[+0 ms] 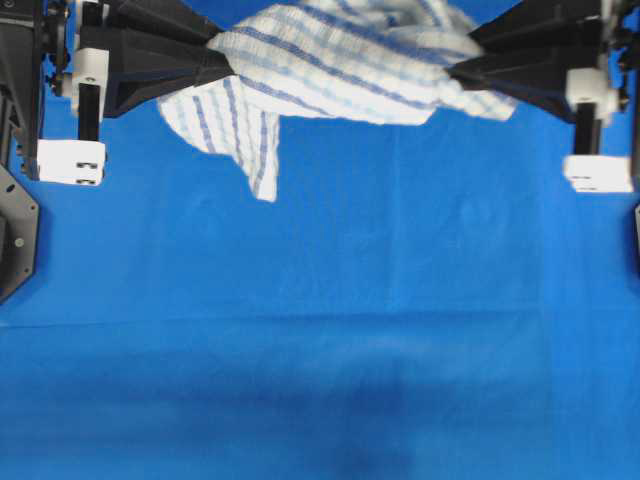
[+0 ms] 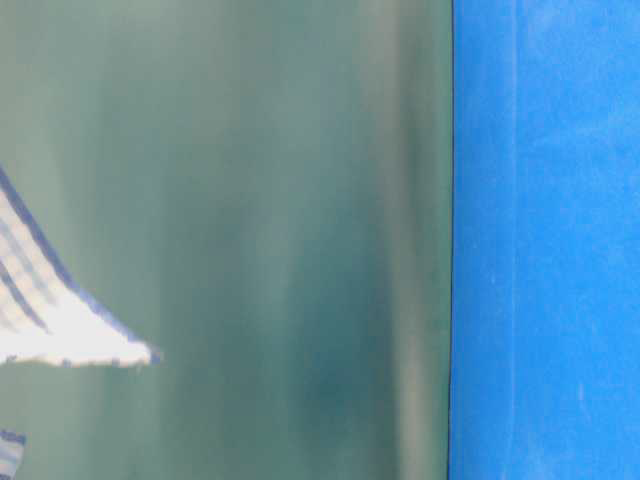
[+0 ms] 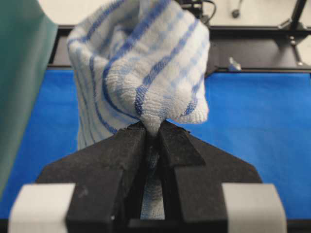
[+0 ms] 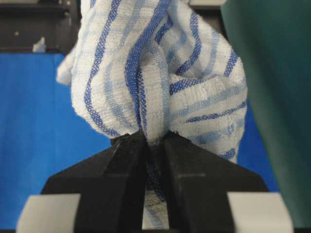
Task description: Lift the towel with both arms.
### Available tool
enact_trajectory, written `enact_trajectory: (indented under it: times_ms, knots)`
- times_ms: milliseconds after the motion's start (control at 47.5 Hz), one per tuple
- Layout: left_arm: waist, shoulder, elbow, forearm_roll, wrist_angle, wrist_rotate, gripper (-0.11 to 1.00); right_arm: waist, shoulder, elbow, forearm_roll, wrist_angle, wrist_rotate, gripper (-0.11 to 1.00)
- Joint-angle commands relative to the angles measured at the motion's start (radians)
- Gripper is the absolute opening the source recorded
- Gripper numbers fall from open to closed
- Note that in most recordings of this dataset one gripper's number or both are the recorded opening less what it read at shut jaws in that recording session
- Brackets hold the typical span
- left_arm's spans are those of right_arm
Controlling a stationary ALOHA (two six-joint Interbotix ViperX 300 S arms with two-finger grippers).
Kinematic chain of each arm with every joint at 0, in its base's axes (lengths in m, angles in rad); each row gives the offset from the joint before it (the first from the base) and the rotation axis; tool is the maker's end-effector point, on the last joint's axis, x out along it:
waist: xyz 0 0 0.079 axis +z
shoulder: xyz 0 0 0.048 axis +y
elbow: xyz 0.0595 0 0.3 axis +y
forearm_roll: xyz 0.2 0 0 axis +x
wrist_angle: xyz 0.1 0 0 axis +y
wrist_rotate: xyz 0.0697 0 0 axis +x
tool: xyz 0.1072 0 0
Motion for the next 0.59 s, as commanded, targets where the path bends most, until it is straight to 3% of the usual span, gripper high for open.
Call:
enact_trajectory:
  times_ms: [0,84,211,316,379,569]
  knots:
    - [0.002,-0.003,-0.028,0.002,-0.011,0.002,0.06,0.002,-0.02,-0.023,-0.003,-0.011,-0.002,0.14]
    - [0.002,-0.003,-0.026,0.002,-0.012,0.0,0.24,-0.008,-0.014,-0.023,-0.005,-0.008,0.0,0.33]
    - [0.003,-0.003,-0.021,0.002,-0.046,0.003,0.63,-0.012,0.0,-0.025,-0.026,-0.005,-0.002,0.65]
    - [0.003,-0.003,-0.021,0.002,-0.057,0.003,0.88,-0.012,0.003,-0.028,-0.035,-0.006,0.0,0.64]
    - [0.003,-0.003,-0.02,0.002,-0.058,0.003,0.93,-0.012,0.002,-0.026,-0.037,-0.005,0.0,0.64]
    - [0.003,-0.003,-0.018,0.002,-0.058,0.003,0.93,-0.012,0.002,-0.026,-0.038,-0.005,0.002,0.64]
